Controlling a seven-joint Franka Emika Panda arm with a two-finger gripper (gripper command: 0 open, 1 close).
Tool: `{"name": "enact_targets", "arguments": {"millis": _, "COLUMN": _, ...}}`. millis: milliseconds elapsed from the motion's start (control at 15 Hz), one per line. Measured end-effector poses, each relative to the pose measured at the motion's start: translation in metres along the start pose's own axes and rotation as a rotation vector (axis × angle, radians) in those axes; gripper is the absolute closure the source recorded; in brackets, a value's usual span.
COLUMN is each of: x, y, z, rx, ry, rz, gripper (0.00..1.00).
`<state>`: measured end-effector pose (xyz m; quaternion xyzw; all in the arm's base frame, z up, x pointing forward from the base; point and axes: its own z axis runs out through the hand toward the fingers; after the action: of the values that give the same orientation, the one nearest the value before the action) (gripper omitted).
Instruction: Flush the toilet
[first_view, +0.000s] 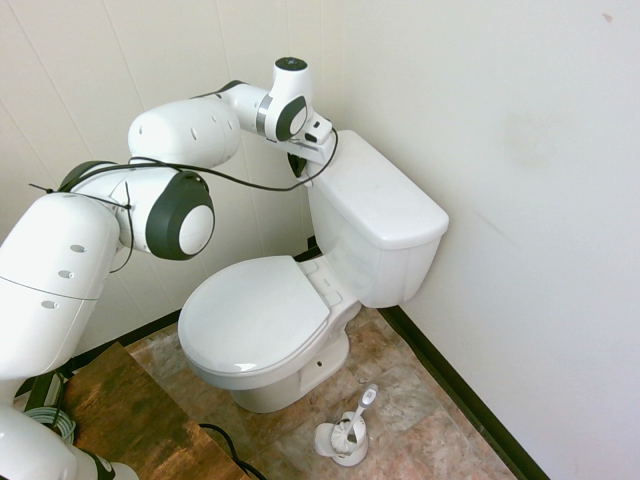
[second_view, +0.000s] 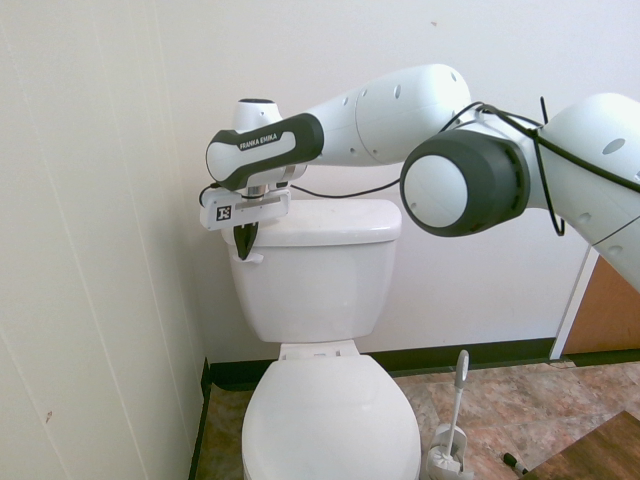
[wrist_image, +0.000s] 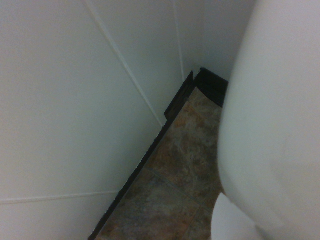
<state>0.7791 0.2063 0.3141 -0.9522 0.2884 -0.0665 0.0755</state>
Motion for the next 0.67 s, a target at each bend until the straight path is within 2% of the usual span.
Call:
{"name": "enact_targets", "arguments": {"millis": 400, "x": 0.014, "y": 0.014, "z": -0.072, "rx": 0.004, "ry": 0.051, "rz": 0.019, "gripper": 1.0}}
{"name": "enact_targets", "arguments": {"millis": 667, "x": 0.003, "y": 0.039, "z": -0.095, "rx": -0.03, "ry": 0.022, "rz": 0.037, "gripper": 1.0}}
